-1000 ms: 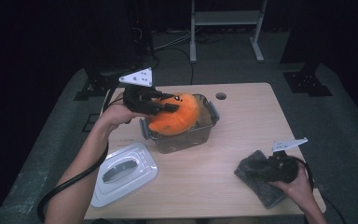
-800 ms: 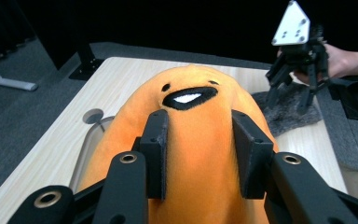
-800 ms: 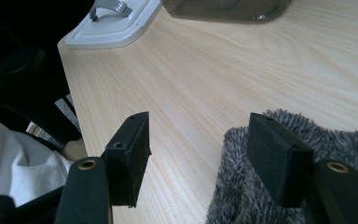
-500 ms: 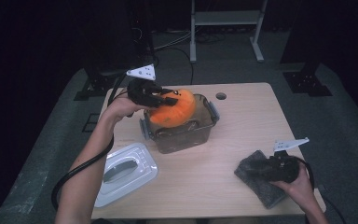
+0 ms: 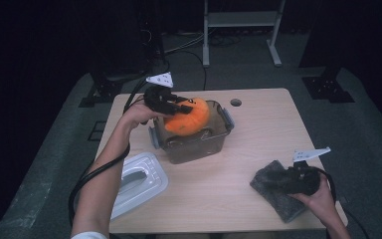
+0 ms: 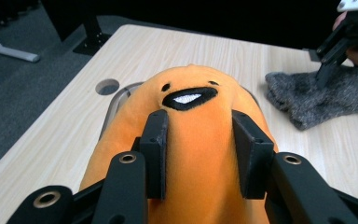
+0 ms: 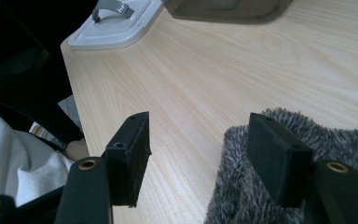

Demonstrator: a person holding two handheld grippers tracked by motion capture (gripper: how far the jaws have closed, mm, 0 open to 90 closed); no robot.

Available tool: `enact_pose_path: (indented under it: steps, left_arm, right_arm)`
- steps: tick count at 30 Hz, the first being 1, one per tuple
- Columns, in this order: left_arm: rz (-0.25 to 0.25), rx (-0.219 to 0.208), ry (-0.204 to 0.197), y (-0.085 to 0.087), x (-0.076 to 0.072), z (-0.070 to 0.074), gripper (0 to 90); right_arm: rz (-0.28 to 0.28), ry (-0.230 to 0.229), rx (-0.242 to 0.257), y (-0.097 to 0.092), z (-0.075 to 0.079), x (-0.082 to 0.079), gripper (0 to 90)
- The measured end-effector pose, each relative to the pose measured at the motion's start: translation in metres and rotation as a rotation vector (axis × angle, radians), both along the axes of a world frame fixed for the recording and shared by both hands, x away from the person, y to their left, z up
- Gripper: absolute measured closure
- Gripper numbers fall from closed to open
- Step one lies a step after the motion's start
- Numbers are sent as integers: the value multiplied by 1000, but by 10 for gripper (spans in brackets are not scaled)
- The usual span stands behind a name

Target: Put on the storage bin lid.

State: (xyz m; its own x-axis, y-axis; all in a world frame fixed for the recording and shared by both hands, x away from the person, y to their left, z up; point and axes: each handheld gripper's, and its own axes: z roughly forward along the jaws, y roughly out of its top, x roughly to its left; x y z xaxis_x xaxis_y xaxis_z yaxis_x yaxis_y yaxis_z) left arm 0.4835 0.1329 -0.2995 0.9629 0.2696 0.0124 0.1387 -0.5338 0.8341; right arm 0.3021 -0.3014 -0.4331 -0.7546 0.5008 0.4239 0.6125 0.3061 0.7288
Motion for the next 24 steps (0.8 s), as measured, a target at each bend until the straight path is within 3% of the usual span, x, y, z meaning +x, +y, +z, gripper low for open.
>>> enact_pose_path:
  steps: [10,24]
  left_arm:
    - [-1,29,26,-11,7,-17,610]
    - [-7,57,44,-30,11,-29,605]
  right_arm:
    - [2,-3,2,0,0,0,388]
    - [-1,-7,5,-2,1,-2,388]
